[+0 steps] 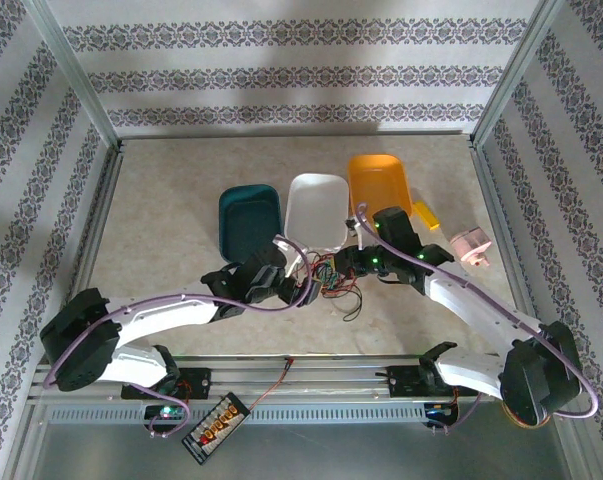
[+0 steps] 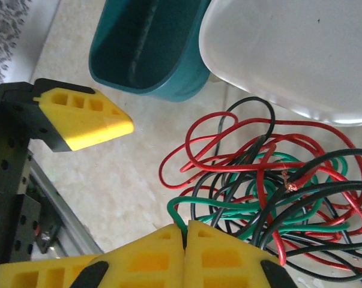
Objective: Untangle the cables
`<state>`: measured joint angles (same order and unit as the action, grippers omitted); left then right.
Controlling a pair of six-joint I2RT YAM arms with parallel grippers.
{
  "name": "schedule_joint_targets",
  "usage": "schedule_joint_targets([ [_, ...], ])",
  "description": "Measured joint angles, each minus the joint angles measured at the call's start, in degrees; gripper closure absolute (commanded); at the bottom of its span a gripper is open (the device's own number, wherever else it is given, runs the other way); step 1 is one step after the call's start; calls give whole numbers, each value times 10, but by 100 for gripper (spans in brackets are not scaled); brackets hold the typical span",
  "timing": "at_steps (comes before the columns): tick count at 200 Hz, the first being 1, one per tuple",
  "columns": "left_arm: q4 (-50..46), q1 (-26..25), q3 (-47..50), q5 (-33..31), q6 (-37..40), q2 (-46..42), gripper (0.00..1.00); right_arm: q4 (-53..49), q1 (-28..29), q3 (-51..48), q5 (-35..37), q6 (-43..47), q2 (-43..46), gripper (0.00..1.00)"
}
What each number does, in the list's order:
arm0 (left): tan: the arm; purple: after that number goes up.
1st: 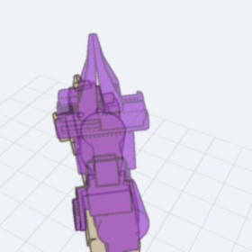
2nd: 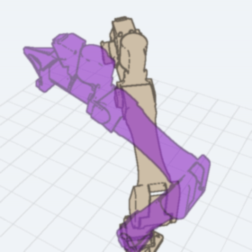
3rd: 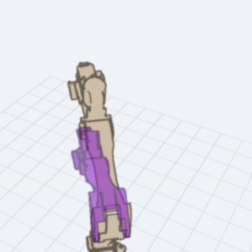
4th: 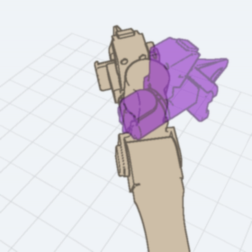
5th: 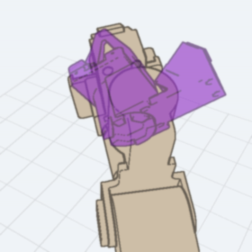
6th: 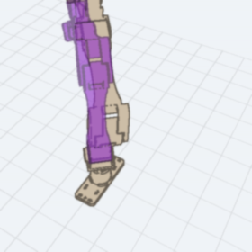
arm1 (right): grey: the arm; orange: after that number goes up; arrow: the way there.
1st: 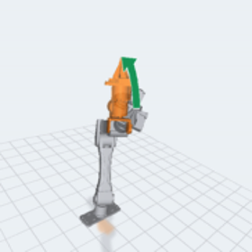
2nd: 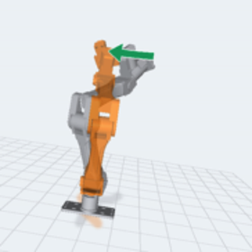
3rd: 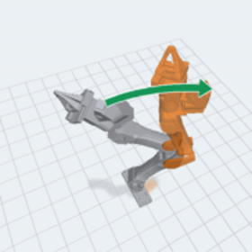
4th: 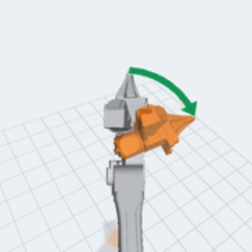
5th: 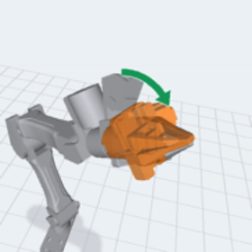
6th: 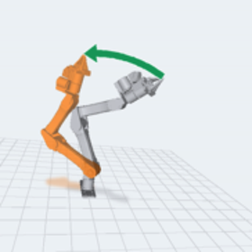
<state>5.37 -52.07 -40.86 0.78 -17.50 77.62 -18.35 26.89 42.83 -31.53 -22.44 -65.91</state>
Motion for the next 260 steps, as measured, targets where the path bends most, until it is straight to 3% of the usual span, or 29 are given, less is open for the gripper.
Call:
schedule_joint_targets([
  [41, 28, -1, -29, 35, 14, 63, 7, 17, -22, -17, -36, -30, 17, 100],
  [54, 36, -1, -37, 43, 17, 87, 11, 24, -31, -23, -48, -43, 22, 100],
  [90, 67, -1, -40, 48, 23, 139, 51, 45, -59, -35, -72, -73, 36, 100],
  [123, 106, -1, -28, 42, 14, 146, 76, 54, -94, -54, -78, -96, 64, 100],
  [190, 141, -1, -8, 35, 2, 143, 95, 57, -200, -110, -39, -165, 140, 100],
  [260, 129, -3, 19, 17, 2, 109, 100, 47, -244, -143, 67, -212, 168, 100],
])
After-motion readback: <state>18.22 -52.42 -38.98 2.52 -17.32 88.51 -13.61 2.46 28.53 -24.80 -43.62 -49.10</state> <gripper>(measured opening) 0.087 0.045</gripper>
